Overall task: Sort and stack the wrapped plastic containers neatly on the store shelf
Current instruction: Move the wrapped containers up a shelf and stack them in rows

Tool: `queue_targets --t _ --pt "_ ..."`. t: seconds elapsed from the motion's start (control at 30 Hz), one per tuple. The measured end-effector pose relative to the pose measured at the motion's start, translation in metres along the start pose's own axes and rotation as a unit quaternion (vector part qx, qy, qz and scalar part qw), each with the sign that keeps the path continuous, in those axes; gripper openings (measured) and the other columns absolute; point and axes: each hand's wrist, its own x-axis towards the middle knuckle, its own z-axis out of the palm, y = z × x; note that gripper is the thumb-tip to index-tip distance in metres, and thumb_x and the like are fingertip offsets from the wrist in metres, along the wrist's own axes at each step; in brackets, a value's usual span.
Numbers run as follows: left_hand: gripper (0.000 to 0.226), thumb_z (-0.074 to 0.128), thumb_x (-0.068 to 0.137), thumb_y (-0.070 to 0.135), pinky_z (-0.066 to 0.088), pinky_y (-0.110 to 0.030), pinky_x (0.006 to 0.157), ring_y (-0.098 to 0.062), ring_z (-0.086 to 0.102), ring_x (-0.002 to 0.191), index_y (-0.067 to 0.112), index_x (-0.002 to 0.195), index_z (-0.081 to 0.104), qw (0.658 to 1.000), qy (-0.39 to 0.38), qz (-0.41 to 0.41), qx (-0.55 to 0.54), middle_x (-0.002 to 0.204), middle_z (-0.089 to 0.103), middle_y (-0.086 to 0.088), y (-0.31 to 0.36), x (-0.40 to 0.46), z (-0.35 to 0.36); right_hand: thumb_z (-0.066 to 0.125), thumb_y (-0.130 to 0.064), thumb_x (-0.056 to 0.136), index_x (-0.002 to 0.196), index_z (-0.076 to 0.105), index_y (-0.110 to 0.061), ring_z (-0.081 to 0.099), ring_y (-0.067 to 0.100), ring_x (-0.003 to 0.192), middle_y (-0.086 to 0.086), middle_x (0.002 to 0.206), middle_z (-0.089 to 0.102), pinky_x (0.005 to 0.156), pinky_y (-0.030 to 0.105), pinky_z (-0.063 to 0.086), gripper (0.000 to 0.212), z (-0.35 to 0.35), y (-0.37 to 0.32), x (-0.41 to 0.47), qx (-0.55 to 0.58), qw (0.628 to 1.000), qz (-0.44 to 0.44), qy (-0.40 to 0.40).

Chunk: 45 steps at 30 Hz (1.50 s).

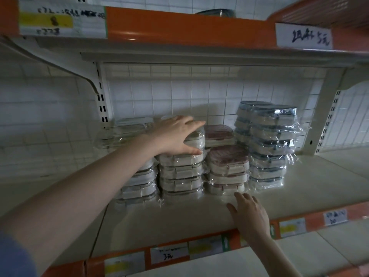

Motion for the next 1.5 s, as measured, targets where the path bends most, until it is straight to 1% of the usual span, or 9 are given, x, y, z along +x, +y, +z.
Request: queue_targets --t 0.17,0.33,0.47,0.6,0.77,0.97,1.2,1.33,1.5 --pt "0.083 0.047 0.084 0.066 0.020 -0.041 0.114 -0.019 0.013 0.145 0.036 0.151 0.007 1.000 -0.003 0.006 -0.003 0.159 0.008 0.003 0.023 0.016 0.000 0.045 -0.047 0.093 0.137 0.039 -0.018 0.049 0.018 0.117 0.000 0.127 0.053 0.091 0.027 0.039 0.053 -0.006 0.026 0.010 0.018 1.000 0.008 0.009" --pt "0.081 0.048 0.086 0.063 0.020 -0.041 0.114 -0.017 0.012 0.145 0.033 0.151 0.008 0.999 -0.045 0.028 0.001 0.158 0.011 0.005 0.064 0.051 0.004 0.052 -0.044 0.091 0.134 0.045 -0.019 0.054 0.019 0.111 0.000 0.122 0.057 0.086 0.027 0.041 0.050 -0.008 0.060 0.031 0.078 0.997 -0.012 -0.009" --pt "0.084 0.053 0.084 0.062 0.025 -0.038 0.112 -0.017 0.021 0.142 0.028 0.151 0.015 0.996 -0.082 0.034 0.001 0.155 0.021 0.005 0.095 0.087 0.014 0.059 -0.042 0.087 0.123 0.055 -0.019 0.057 0.024 0.105 0.003 0.114 0.060 0.081 0.031 0.042 0.043 -0.007 0.086 0.045 0.114 0.992 -0.046 -0.023" --pt "0.087 0.060 0.079 0.063 0.039 -0.040 0.104 -0.018 0.037 0.131 0.025 0.149 0.024 0.992 -0.121 0.017 0.004 0.144 0.037 0.004 0.109 0.111 0.030 0.057 -0.044 0.088 0.124 0.055 -0.020 0.058 0.022 0.104 0.001 0.115 0.060 0.081 0.030 0.042 0.043 -0.006 0.101 0.057 0.135 0.987 -0.082 -0.038" --pt "0.091 0.068 0.076 0.057 0.041 -0.039 0.102 -0.019 0.040 0.128 0.022 0.148 0.025 0.986 -0.169 -0.010 0.010 0.141 0.040 0.001 0.110 0.118 0.047 0.055 -0.046 0.089 0.117 0.057 -0.022 0.058 0.021 0.104 -0.001 0.112 0.062 0.076 0.030 0.039 0.037 -0.005 0.099 0.066 0.167 0.979 -0.101 -0.064" --pt "0.091 0.075 0.074 0.046 0.041 -0.037 0.099 -0.019 0.043 0.125 0.022 0.148 0.027 0.985 -0.173 0.002 0.009 0.139 0.043 0.002 0.105 0.121 0.055 0.052 -0.046 0.090 0.104 0.060 -0.022 0.061 0.019 0.093 -0.002 0.101 0.067 0.063 0.029 0.033 0.029 -0.001 0.090 0.079 0.141 0.983 -0.085 -0.081" --pt "0.090 0.076 0.075 0.042 0.040 -0.036 0.100 -0.018 0.043 0.127 0.023 0.148 0.027 0.987 -0.160 0.018 -0.019 0.142 0.041 0.004 0.095 0.122 0.060 0.047 -0.044 0.093 0.097 0.065 -0.020 0.062 0.024 0.089 0.001 0.095 0.068 0.062 0.030 0.034 0.029 0.009 0.083 0.090 0.099 0.990 -0.060 -0.081" --pt "0.089 0.076 0.075 0.040 0.039 -0.038 0.102 -0.018 0.042 0.127 0.023 0.148 0.028 0.988 -0.150 0.020 -0.031 0.142 0.042 0.002 0.089 0.121 0.064 0.048 -0.026 0.094 0.091 0.064 -0.017 0.063 0.024 0.082 0.002 0.093 0.068 0.058 0.029 0.035 0.019 0.019 0.078 0.099 0.060 0.994 -0.043 -0.076" --pt "0.088 0.076 0.075 0.039 0.040 -0.036 0.101 -0.020 0.043 0.126 0.021 0.147 0.029 0.989 -0.143 0.027 -0.025 0.141 0.042 0.001 0.087 0.121 0.065 0.049 -0.022 0.095 0.094 0.064 -0.016 0.063 0.025 0.084 0.002 0.102 0.065 0.059 0.028 0.033 0.017 0.022 0.074 0.105 0.034 0.997 -0.031 -0.066"
